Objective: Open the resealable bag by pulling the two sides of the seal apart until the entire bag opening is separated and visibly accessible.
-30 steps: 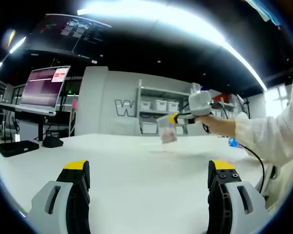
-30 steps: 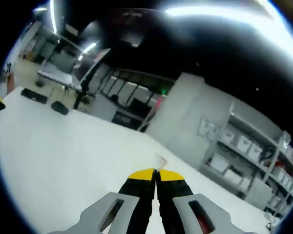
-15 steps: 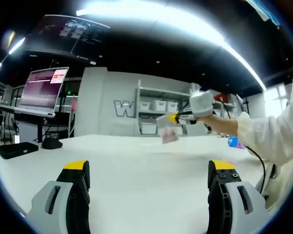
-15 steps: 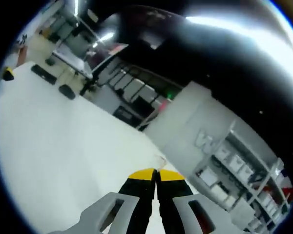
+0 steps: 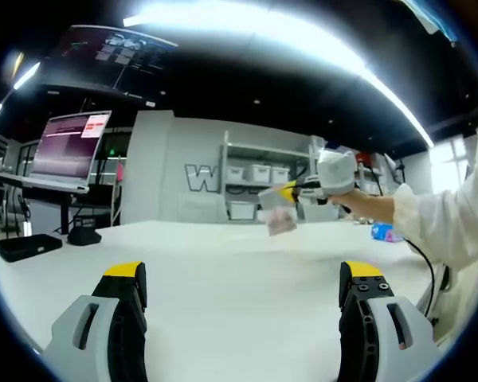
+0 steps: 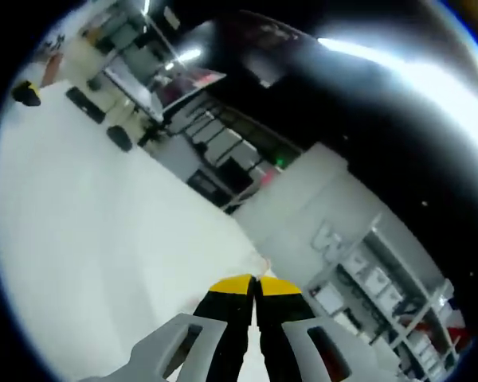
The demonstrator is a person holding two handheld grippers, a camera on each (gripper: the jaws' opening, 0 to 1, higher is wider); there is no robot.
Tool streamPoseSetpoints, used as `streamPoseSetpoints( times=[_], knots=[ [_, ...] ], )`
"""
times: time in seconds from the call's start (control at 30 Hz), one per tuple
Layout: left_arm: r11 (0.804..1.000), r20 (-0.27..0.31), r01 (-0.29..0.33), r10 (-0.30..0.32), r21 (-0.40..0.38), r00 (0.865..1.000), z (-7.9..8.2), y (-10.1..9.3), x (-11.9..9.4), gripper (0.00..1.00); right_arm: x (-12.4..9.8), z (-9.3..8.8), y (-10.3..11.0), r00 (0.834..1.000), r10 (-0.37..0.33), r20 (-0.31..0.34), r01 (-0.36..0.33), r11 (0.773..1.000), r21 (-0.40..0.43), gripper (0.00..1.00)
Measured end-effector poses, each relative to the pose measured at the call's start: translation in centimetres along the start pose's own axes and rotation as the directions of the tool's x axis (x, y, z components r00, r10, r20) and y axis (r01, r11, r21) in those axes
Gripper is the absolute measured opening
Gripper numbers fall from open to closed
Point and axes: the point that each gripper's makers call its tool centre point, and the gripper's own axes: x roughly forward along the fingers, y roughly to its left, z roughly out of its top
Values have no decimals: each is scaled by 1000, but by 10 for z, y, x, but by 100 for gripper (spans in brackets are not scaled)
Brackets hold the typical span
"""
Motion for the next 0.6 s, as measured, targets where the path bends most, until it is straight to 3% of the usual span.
streamPoseSetpoints(
  times=[0.17,0.3,0.43,0.53,0.6],
  knots=[
    [1000,-2,3,-3,1,1000,-1,-1,0,100,-4,-3,-2,1000,-4,2,4,1000,9,0],
    [1000,-2,2,-2,2,1000,0,-1,0,100,-6,-5,-5,1000,-6,13,4,994,112,0],
    [1000,-3,4,-4,5,1000,-1,-2,0,100,-10,-8,-8,1000,-5,16,1,974,228,0],
    [1000,-4,5,-5,5,1000,-1,-3,0,100,-13,-11,-12,1000,-3,26,-6,939,343,0],
    [1000,-5,6,-6,6,1000,-1,-4,0,100,-15,-12,-15,1000,-5,29,-6,932,362,0]
  ],
)
